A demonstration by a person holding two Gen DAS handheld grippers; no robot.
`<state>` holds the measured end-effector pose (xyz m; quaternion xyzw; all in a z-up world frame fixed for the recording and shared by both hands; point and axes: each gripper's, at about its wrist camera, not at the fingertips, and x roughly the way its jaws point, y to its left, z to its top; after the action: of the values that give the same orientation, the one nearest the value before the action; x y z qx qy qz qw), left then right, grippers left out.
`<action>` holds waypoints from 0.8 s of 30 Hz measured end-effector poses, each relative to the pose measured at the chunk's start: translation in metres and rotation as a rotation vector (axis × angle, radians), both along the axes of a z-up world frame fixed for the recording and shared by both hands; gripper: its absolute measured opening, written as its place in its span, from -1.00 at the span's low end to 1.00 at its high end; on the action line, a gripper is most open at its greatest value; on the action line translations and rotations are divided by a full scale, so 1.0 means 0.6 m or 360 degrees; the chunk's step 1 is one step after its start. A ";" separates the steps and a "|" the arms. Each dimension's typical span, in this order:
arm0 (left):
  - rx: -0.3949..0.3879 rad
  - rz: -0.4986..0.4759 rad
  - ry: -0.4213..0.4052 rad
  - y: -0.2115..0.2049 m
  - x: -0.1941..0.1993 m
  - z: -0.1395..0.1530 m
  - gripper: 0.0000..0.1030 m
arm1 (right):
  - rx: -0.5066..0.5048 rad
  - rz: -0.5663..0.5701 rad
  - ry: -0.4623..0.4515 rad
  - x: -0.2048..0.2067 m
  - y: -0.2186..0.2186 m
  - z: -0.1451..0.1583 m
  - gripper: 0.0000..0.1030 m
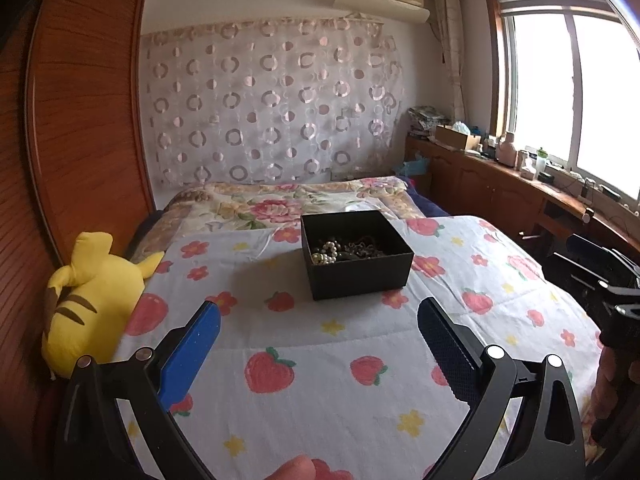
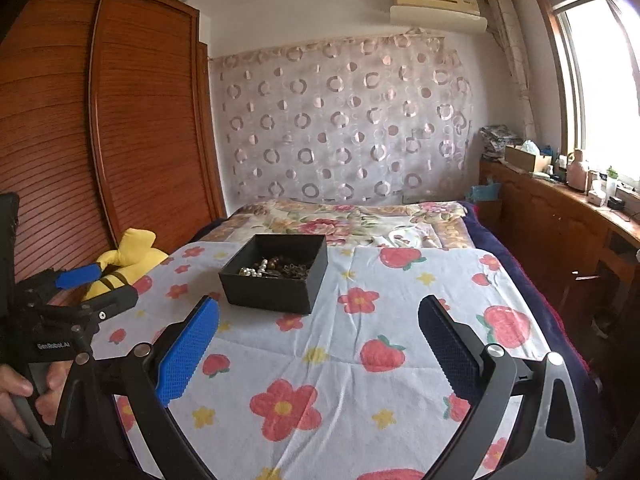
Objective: Organize jewelry
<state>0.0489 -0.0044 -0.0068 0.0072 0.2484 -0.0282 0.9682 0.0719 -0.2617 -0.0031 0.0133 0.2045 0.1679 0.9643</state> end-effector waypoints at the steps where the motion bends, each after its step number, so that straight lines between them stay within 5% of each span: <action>1: -0.0001 0.0003 -0.0001 0.000 -0.001 0.001 0.85 | 0.0002 -0.0005 0.0001 0.000 -0.001 -0.001 0.95; 24: 0.0005 0.0024 -0.0028 -0.001 -0.008 0.011 0.85 | 0.0004 -0.0023 0.0007 0.001 -0.005 -0.007 0.95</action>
<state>0.0440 -0.0049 -0.0005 0.0071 0.2400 -0.0205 0.9705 0.0725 -0.2647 -0.0075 0.0162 0.2064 0.1613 0.9649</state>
